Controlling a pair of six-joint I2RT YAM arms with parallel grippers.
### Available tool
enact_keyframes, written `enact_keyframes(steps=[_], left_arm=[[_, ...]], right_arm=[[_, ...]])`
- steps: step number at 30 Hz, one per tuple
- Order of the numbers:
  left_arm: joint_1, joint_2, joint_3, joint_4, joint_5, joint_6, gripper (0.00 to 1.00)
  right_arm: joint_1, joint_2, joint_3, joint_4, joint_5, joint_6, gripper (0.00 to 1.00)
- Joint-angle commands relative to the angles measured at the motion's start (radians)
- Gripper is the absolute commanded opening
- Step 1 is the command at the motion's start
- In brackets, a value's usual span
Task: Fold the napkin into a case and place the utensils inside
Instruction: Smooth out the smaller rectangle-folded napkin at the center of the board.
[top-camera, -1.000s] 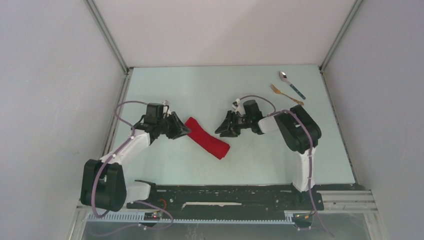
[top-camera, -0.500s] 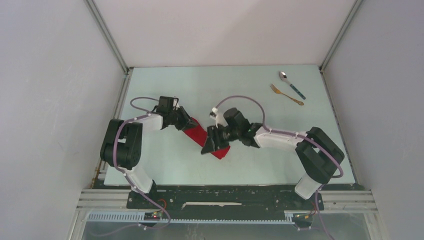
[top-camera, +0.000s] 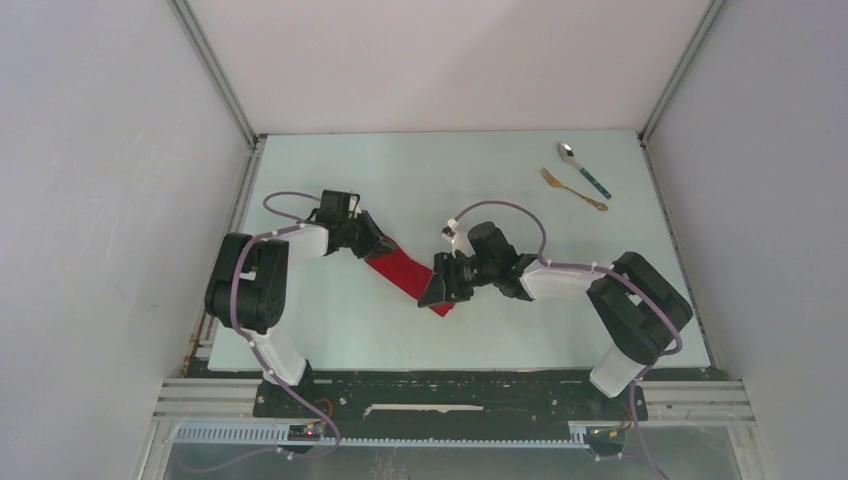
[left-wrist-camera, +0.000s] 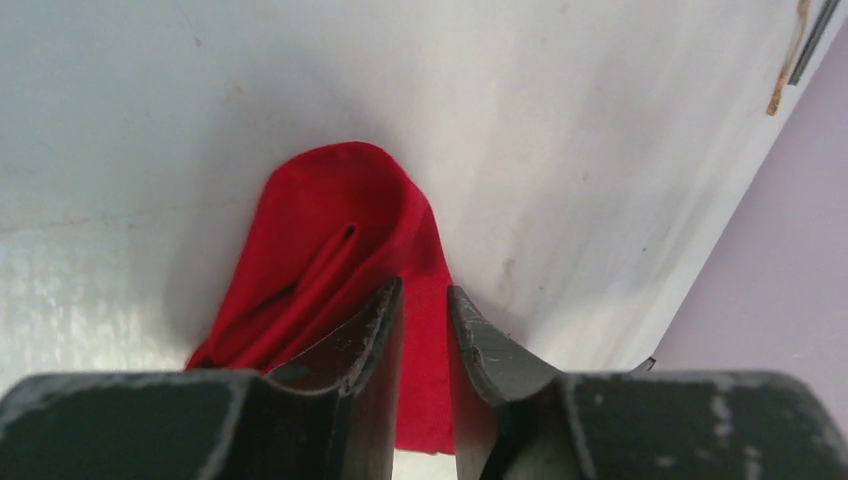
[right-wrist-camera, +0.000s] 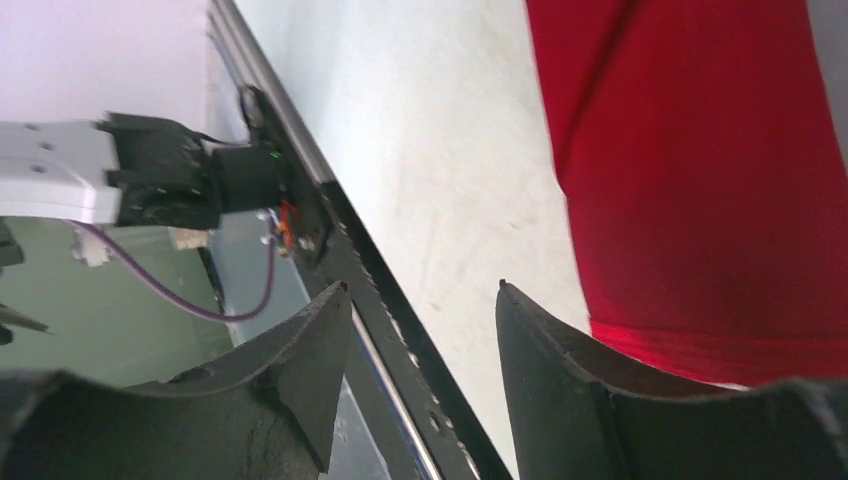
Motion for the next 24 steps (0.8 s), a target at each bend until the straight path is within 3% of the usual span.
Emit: enact_keyframes(steps=[1,13,20,24], left_arm=[[-0.003,-0.124,0.057,-0.041,0.031,0.005,0.30],[0.005,0.058,0.085,-0.096,-0.160,0.042,0.27],[-0.015,-0.040,0.173,-0.229,-0.187,0.104,0.27],[-0.017,-0.125,0.145,-0.240,-0.177,0.088,0.29]], right_arm=[[-0.036,-0.036,0.081,0.045,-0.028,0.038,0.63],[-0.144,0.239,0.043,0.310,-0.066,0.131,0.62],[-0.148,0.022,0.053,0.111,-0.031,0.065,0.63],[-0.142,-0.035,0.042,0.052,-0.040,0.047,0.64]])
